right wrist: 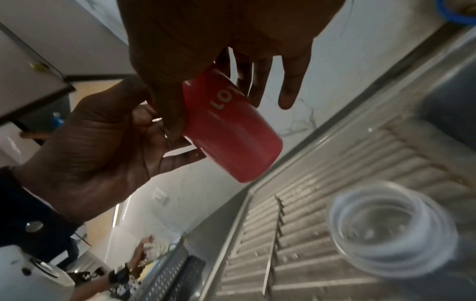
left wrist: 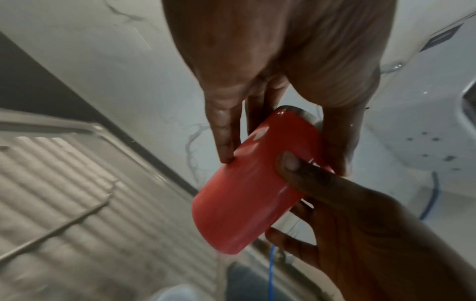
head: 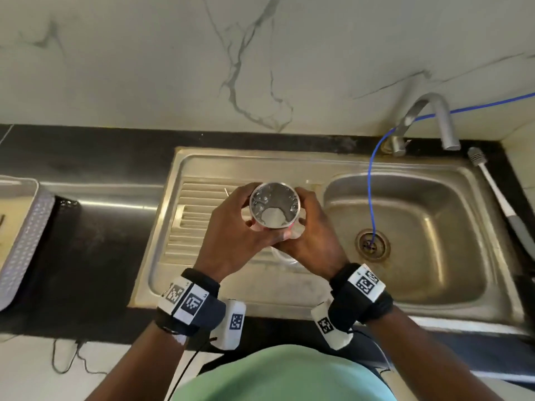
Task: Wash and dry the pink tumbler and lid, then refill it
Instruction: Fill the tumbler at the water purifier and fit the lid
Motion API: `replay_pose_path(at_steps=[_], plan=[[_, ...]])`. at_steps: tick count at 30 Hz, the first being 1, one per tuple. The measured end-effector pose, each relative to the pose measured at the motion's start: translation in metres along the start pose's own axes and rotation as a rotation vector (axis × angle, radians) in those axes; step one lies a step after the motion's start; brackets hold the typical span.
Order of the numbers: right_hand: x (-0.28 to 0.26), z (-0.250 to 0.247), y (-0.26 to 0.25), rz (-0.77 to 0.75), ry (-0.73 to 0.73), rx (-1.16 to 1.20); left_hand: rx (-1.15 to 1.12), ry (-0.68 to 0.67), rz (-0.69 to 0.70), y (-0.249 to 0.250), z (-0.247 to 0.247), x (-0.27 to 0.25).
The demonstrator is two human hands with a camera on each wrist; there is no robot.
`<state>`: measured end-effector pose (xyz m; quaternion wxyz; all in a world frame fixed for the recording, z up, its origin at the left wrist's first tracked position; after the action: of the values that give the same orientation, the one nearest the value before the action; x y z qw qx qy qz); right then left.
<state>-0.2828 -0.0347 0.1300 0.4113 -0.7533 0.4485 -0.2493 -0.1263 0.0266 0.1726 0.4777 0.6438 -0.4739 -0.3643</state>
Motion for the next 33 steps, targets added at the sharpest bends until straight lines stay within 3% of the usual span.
replay_pose_path(at_steps=[4,12,27,30,33], plan=[[0.005,0.037,0.015,0.002,-0.1,-0.06,-0.026,0.03,-0.079,-0.053,-0.016,-0.002],[0.013,0.076,0.04,0.024,-0.202,-0.167,-0.153,0.005,-0.168,-0.113,-0.025,-0.005],[0.006,0.085,0.058,0.036,-0.228,-0.219,-0.146,-0.092,-0.148,-0.136,-0.017,-0.004],[0.003,0.079,0.066,0.007,-0.23,-0.347,-0.119,-0.133,-0.17,-0.141,-0.016,-0.004],[-0.003,0.072,0.087,-0.029,-0.247,-0.651,-0.096,-0.187,-0.188,-0.146,-0.015,-0.006]])
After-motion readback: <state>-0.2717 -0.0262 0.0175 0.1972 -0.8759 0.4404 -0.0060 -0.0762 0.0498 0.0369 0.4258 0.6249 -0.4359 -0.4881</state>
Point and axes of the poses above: each hand's wrist, its own x-axis towards the middle knuckle, its own z-axis out of the palm, y = z × x, the point moved 7 cm from there along x, towards the middle knuckle, and after that the axes turned 12 degrees about -x, right-handed, at the moved point
